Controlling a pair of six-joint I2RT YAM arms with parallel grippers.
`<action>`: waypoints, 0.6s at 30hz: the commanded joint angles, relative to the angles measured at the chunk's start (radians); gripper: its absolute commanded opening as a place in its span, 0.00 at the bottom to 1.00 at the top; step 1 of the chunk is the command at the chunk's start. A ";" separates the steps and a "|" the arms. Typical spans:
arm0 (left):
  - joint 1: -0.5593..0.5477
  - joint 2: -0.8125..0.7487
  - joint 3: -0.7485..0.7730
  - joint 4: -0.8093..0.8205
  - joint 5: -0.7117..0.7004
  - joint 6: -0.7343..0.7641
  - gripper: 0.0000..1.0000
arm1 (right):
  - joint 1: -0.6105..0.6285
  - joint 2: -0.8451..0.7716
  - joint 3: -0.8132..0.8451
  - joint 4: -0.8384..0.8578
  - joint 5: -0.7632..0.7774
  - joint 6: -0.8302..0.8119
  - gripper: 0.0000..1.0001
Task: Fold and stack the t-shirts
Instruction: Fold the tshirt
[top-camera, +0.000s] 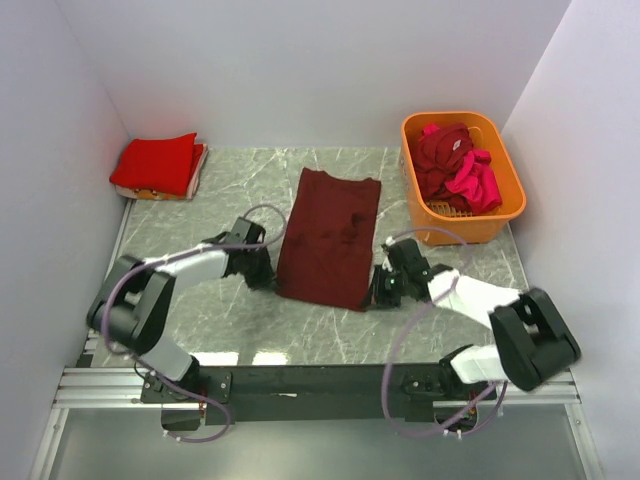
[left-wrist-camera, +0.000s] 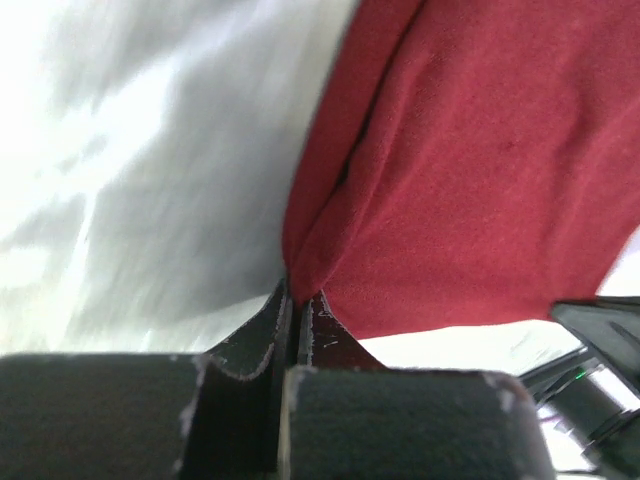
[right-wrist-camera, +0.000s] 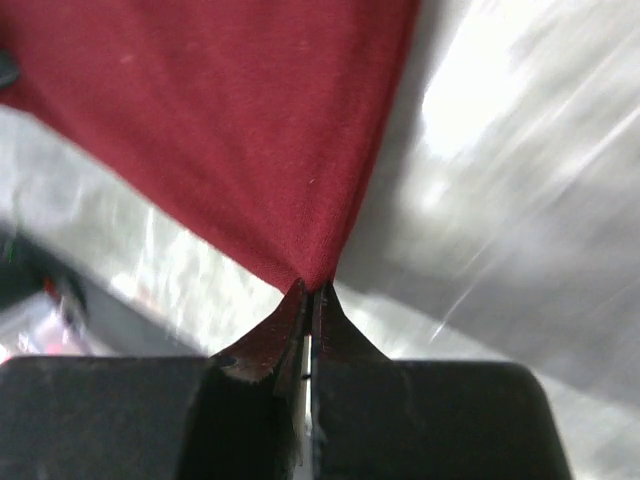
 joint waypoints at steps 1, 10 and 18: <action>-0.015 -0.130 -0.086 -0.124 -0.054 -0.010 0.01 | 0.064 -0.147 -0.058 -0.061 -0.077 0.057 0.00; -0.044 -0.597 -0.060 -0.434 -0.151 -0.083 0.01 | 0.156 -0.479 -0.040 -0.248 -0.163 0.168 0.00; -0.044 -0.656 0.121 -0.472 -0.231 -0.096 0.01 | 0.123 -0.491 0.159 -0.369 -0.045 0.061 0.00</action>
